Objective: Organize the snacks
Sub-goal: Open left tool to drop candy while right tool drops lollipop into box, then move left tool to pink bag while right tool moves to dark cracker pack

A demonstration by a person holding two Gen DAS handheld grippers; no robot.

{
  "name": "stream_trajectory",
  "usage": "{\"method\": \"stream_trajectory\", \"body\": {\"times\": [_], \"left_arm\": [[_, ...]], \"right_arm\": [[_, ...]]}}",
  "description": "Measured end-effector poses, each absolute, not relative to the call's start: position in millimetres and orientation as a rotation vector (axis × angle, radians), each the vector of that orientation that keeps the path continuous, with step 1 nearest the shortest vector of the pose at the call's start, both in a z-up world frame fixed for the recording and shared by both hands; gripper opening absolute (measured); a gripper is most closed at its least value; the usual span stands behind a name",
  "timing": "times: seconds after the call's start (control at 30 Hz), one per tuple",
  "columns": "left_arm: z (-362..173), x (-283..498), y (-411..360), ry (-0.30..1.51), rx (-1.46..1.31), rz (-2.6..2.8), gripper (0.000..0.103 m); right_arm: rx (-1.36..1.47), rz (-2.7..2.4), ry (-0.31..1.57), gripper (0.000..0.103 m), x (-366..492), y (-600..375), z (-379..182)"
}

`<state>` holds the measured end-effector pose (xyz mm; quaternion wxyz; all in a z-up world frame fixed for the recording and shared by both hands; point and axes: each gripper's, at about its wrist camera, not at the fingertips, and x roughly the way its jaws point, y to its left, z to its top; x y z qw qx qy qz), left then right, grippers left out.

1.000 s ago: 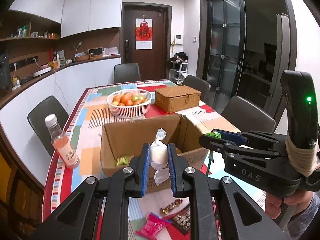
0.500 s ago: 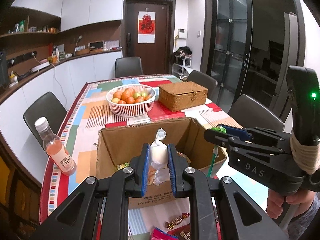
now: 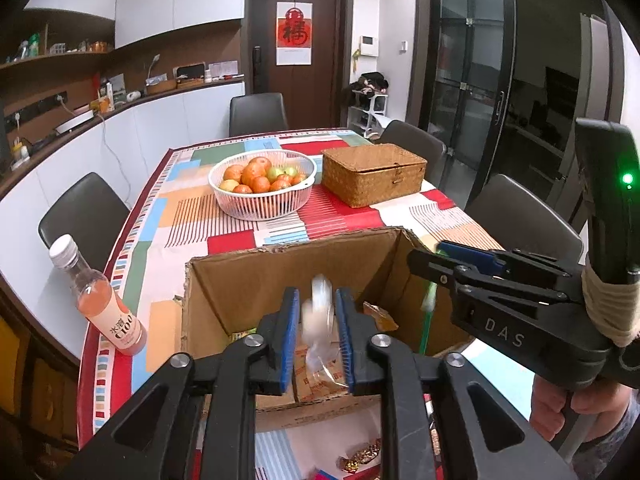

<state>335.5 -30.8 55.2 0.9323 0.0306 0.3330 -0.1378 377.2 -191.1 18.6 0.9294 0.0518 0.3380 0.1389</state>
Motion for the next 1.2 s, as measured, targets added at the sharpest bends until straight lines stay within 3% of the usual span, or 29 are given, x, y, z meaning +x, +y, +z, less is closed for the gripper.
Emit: {"method": "stream_trajectory", "body": {"times": [0.03,0.07,0.1,0.27,0.53,1.2], "left_arm": [[55,336,-30,0.681,0.061,-0.280,0.033],[55,334,-28,0.677,0.062,-0.274,0.035],[56,329,-27,0.670,0.073,-0.260,0.035],[56,306,-24,0.652,0.110,-0.256,0.043],[56,264,-12,0.642,0.144,-0.241,0.048],[-20,216,-6,0.850,0.161,-0.281,0.049]], "right_arm": [[0.110,0.274,0.701,0.031,378,-192,18],[0.117,0.267,0.707,0.041,379,-193,17],[0.122,0.265,0.704,0.044,378,-193,17],[0.069,0.280,0.686,0.044,360,-188,20],[-0.018,0.368,0.680,0.044,316,-170,21],[-0.230,0.485,0.897,0.043,270,-137,-52]]}}
